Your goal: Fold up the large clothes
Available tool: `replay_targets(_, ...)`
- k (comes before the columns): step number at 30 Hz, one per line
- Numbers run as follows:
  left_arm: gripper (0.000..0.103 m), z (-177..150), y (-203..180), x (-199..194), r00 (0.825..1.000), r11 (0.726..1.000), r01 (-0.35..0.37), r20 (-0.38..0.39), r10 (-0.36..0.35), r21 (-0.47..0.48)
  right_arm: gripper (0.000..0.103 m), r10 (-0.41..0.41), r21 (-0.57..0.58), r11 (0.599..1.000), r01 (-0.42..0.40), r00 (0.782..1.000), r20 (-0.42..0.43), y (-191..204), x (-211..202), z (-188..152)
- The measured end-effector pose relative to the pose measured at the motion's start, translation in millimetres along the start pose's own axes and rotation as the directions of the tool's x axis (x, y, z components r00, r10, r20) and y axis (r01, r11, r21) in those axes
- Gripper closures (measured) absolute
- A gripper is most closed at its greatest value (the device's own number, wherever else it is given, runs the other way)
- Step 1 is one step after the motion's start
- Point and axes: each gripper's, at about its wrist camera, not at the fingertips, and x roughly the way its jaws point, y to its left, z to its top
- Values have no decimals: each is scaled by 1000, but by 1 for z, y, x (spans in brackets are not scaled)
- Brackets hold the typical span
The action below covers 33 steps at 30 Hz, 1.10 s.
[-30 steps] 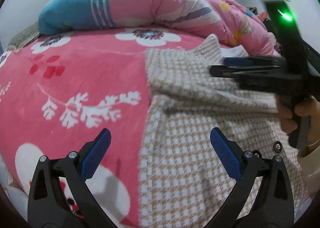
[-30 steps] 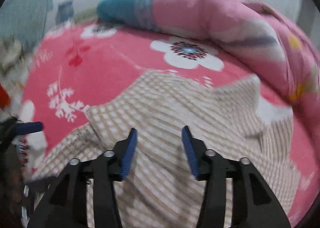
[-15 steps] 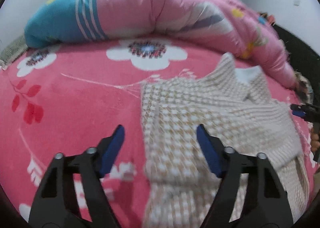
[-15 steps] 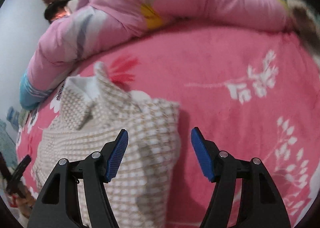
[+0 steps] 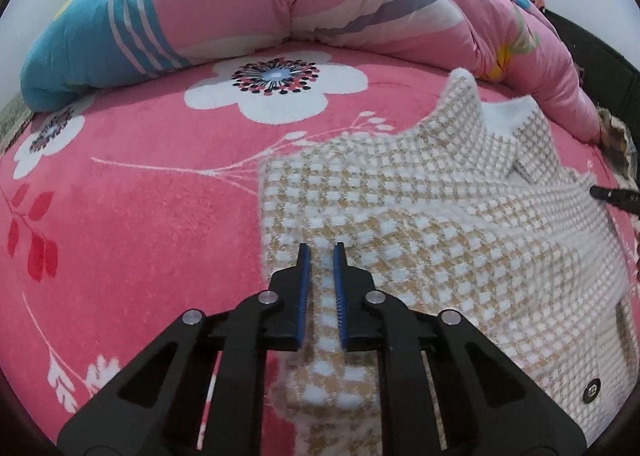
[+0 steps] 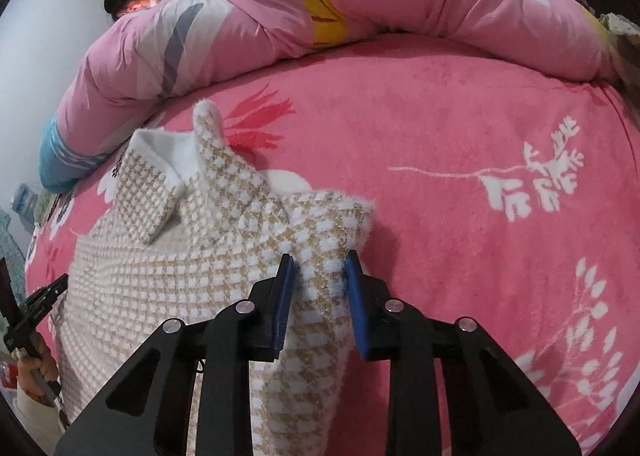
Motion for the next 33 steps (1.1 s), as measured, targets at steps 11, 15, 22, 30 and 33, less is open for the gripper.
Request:
replay_targets(11,100,26,-7,-24,991,1000,2,134,-1,-7,93,-19,35,999,14,991,130,-9,-17,-8)
replay_targets(15,100,22,-6,2,995,1000,-16,95,18,-26,93,22,122,992,-41,988,150,-27,-13,-10)
replay_targets(22,91,13,-7,19,995,996,-86,49,85,5,76,-43,90,995,35,995,94,-24,0,-10)
replay_targets(30,80,9,-32,-35,992,994,40,112,-52,104,72,48,-209,978,-11,984,171,42,-64,-31)
replay_targets(33,73,-11,-38,2,999,992,-4,-31,8,129,72,-52,-355,932,68,997,54,64,-25,-50)
